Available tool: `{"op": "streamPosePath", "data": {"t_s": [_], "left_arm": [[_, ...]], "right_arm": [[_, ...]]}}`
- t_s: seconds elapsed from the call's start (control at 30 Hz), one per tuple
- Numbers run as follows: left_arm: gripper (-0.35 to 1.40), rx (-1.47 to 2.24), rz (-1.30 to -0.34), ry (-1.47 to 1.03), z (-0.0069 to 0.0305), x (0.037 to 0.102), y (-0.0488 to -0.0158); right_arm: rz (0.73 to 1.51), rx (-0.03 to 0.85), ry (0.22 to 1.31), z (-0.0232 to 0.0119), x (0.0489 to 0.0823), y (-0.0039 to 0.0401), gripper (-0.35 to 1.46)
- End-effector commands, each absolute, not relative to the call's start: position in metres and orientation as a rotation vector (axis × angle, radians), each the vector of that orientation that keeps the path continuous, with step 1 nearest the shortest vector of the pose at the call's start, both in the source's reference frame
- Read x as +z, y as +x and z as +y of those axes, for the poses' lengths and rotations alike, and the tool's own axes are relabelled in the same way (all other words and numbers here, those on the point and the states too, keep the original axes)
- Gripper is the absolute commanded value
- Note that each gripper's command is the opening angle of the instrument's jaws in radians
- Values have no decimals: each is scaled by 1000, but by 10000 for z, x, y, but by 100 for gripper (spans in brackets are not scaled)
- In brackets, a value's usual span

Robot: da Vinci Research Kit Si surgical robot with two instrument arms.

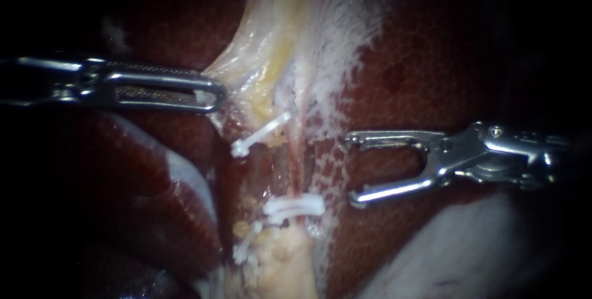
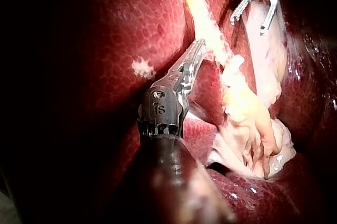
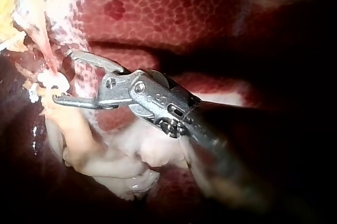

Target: Going back second clip right tube

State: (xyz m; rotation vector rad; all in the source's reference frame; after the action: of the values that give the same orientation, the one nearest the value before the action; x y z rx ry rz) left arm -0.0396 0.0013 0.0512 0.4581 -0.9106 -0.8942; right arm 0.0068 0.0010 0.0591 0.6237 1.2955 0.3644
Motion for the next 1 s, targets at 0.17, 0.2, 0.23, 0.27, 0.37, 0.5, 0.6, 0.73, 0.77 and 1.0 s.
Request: {"op": "streamPosePath", "data": {"t_s": [0.17,0.2,0.23,0.27,0.37,0.5,0.6,0.73,0.77,1.0], "left_arm": [[-35,-891,-909,460,15,520,-400],[-35,-891,-909,460,15,521,-401],[-35,-892,-909,459,15,521,-402],[-35,-892,-909,459,16,522,-402],[-35,-892,-906,458,15,523,-404],[-35,-891,-906,460,15,524,-405],[-35,-890,-906,460,15,525,-405],[-35,-889,-904,460,15,526,-405],[-35,-889,-904,460,15,526,-405],[-35,-889,-904,460,15,526,-405]], "right_arm": [[1301,355,604,14,585,62,60],[1302,352,601,15,584,61,60],[1304,348,597,16,583,61,60],[1304,348,597,16,582,61,60],[1308,335,587,17,580,60,60],[1312,325,579,17,579,60,60],[1312,325,579,16,578,60,60],[1312,325,579,16,578,60,60],[1312,325,579,16,578,60,60],[1312,325,579,16,578,60,60]]}}
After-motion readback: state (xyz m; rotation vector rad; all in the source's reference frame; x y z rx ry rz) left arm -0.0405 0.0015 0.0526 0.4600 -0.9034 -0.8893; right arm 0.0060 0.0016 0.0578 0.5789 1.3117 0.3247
